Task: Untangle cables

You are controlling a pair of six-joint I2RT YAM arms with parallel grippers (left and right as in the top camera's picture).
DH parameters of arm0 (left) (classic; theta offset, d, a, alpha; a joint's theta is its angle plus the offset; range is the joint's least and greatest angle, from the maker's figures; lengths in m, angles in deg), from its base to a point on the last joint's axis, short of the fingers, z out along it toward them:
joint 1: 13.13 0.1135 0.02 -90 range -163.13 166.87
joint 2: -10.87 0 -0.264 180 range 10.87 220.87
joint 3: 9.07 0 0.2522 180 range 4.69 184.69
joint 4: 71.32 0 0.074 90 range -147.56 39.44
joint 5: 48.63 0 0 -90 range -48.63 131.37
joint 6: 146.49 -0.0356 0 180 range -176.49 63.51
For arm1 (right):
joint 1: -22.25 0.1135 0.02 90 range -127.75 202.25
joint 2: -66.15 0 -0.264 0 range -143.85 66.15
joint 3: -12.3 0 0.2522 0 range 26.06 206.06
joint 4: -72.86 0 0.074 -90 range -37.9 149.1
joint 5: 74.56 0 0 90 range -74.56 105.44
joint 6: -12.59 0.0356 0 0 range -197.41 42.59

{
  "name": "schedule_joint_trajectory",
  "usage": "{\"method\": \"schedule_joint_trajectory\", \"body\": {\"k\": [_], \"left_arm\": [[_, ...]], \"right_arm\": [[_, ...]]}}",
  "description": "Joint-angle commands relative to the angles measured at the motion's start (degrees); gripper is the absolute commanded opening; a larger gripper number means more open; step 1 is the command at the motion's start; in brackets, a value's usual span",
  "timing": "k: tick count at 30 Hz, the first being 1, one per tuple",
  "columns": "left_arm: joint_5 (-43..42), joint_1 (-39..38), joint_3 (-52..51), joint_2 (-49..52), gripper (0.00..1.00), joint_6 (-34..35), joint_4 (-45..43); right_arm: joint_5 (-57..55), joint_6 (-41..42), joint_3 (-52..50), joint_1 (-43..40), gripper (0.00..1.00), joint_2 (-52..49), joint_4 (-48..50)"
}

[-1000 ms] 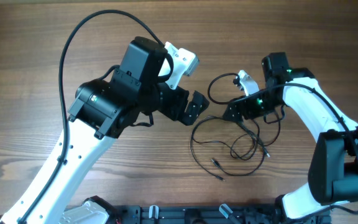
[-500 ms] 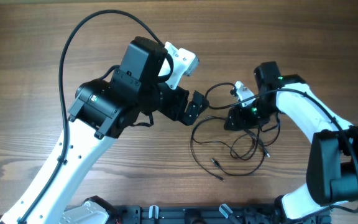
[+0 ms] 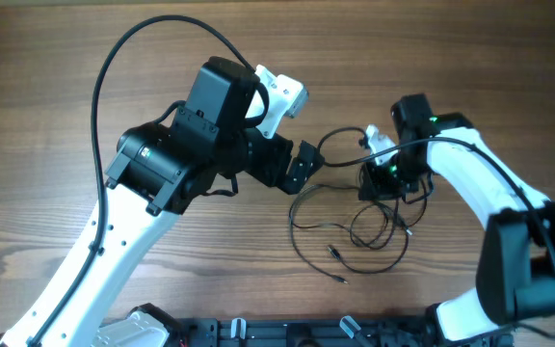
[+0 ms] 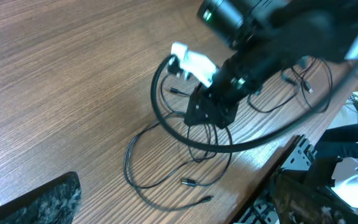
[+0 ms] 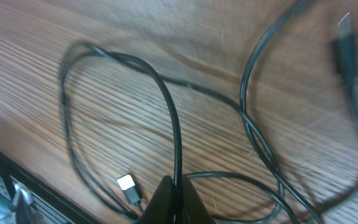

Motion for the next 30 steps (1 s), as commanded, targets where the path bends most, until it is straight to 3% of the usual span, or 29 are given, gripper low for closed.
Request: {"method": "schedule_joint_trajectory", "body": {"k": [1,8,12,19,26,30], "left_arm": [[0.1,0.0,0.7,0.4,1.0,0.5,-0.1],[0.1,0.0,0.7,0.4,1.0,0.5,-0.1],[0.1,0.0,0.7,0.4,1.0,0.5,-0.1],[0.1,0.0,0.7,0.4,1.0,0.5,-0.1],[0.1,0.0,0.7,0.4,1.0,0.5,-0.1],[0.1,0.0,0.7,0.4,1.0,0.5,-0.1]], "right_arm": [[-4.8,4.6,8.7,0.2,0.04,7.5,-0.2],[-20.3,12.5,24.2,0.2,0.04,18.4,2.0],[-26.1,12.8,28.6,0.2,0.04,24.2,7.0],[-37.3,12.7,29.3,0.2,0.04,34.3,20.5],[-44.5,12.5,29.3,0.2,0.05,37.9,34.3],[-44.7,7.1,29.3,0.2,0.04,38.1,46.6]]}}
